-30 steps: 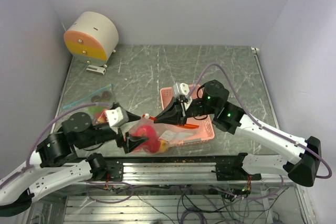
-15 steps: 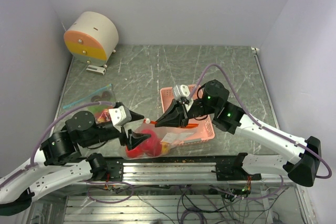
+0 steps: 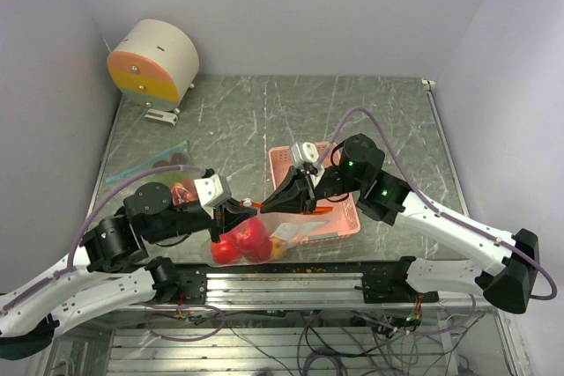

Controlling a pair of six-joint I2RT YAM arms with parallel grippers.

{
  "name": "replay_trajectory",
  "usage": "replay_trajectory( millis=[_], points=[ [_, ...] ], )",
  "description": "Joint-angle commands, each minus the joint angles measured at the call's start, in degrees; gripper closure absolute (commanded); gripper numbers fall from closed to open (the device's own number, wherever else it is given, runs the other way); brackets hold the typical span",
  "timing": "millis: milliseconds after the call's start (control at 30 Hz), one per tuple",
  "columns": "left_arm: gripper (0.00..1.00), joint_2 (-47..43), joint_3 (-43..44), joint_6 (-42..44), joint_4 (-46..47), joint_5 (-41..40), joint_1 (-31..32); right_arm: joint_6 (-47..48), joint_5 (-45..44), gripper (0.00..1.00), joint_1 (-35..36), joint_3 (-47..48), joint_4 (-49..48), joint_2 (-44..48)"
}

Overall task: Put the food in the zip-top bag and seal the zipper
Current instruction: Adjust the zipper food storage bag at the center of the board, then zip the zipper food storage bag.

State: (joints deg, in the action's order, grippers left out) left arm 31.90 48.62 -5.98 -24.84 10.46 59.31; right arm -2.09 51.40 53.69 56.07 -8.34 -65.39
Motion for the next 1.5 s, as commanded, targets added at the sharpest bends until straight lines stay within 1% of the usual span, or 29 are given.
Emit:
replay_trajectory(
  millis=[0,33,100,133,167,300,367,567,767,833,933,967,1133,1333,1367,1467],
  points=[
    [0.93,-1.3,-0.6,-1.8,0.8,0.6,-0.2,0.3,-3.2,0.99,-0.3,-0.3,-1.5,1.9],
    [0.93,-1.8,-0.6,-2.0,0.8,0.8,-0.2,0.3,-4.2,0.92,-0.3,-0.4,-1.7,2.1],
    [0.93,-2.8,-0.5,-2.2,0.6,0.4,-0.2,-0.2,-6.3,0.74,-0.3,-0.4,-2.6,2.4],
    [0.93,-3.3,-0.5,-2.4,0.5,-0.2,-0.2,-0.6,-7.0,0.7,-0.4,-0.4,-3.3,2.5],
    [0.93,-3.8,-0.6,-2.4,0.4,-0.5,-0.2,-1.2,-7.1,0.62,-0.4,-0.3,-4.4,2.4],
    [0.93,-4.1,-0.8,-2.8,0.4,-0.7,-0.1,-3.8,-4.7,0.5,-0.5,0.9,-8.3,0.5],
    [0.93,-3.6,-0.7,-2.8,0.4,-0.3,-0.2,-5.2,-2.3,0.47,-0.5,2.9,-9.8,-1.9],
    [0.93,-1.6,-0.1,-2.7,-0.5,0.1,-0.1,-10.9,2.5,0.47,-0.4,6.0,-14.5,-7.9],
    [0.93,-2.2,-0.3,-2.7,-0.8,-0.6,-0.1,-13.9,7.1,0.47,-0.4,5.3,-18.9,-9.1],
    [0.93,-2.7,-0.3,-2.7,-0.9,-0.9,-0.2,-14.4,8.0,0.5,-0.4,5.3,-18.9,-9.3],
    [0.93,-2.9,-0.2,-2.7,-1.0,-1.3,-0.1,-14.6,7.7,0.6,-0.4,5.8,-17.4,-10.0],
    [0.93,-2.9,-0.2,-2.8,-1.1,-1.4,-0.1,-14.7,7.7,0.61,-0.4,5.9,-17.1,-10.3],
    [0.93,-3.1,-0.2,-2.8,-1.3,-1.7,-0.2,-14.5,7.1,0.61,-0.4,7.3,-13.7,-11.8],
    [0.93,-3.1,0.0,-2.8,-1.8,-2.5,-0.1,-14.9,5.8,0.6,-0.4,7.7,-13.5,-11.7],
    [0.93,-3.0,0.1,-2.8,-1.9,-2.6,-0.1,-14.8,5.4,0.61,-0.3,7.9,-13.0,-11.7],
    [0.93,-3.0,0.1,-2.8,-1.9,-2.7,-0.1,-14.3,5.0,0.72,-0.2,8.1,-12.1,-11.9]
  ],
)
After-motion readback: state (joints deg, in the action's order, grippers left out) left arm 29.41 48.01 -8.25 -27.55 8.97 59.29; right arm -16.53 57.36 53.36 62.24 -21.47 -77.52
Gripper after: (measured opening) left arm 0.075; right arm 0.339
